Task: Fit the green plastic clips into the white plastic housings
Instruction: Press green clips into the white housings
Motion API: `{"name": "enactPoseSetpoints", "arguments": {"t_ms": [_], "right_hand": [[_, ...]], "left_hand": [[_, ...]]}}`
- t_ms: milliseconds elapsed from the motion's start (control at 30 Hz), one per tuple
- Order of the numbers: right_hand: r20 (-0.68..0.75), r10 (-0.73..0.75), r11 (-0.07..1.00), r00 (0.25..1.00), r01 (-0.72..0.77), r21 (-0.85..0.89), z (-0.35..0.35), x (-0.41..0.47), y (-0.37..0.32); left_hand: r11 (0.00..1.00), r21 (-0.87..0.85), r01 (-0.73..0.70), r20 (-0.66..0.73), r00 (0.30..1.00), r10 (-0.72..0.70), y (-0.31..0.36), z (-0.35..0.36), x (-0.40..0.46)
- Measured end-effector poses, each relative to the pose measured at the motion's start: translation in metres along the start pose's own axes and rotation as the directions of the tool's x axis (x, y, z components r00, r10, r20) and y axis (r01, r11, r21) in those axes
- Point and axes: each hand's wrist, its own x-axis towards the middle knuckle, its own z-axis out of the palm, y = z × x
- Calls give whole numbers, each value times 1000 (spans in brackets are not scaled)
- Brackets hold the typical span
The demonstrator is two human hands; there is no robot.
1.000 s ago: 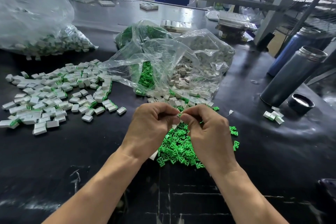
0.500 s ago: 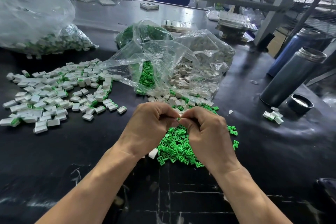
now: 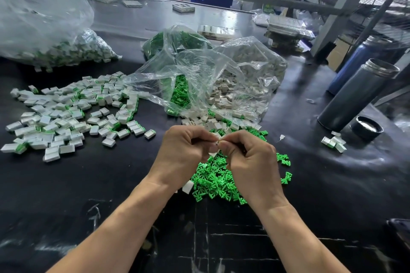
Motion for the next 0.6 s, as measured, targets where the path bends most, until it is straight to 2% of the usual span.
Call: {"name": "enactPoseSetpoints", "arguments": {"t_ms": [200, 333, 500, 600], "right_hand": [[-34, 57, 996, 998, -54, 71, 3, -3, 0], [53, 114, 964, 992, -123, 237, -4, -2, -1], [-1, 184, 920, 983, -172, 351, -2, 6, -6], [87, 259, 888, 962, -273, 370, 3, 6, -6]], "left_hand": [[997, -75, 23, -40, 999, -26, -1, 6, -3], [998, -53, 32, -13, 999, -32, 1, 3, 0], [998, -68, -13, -37, 999, 11, 2, 4, 1], [996, -93, -14, -34, 999, 11, 0, 3, 3]]}}
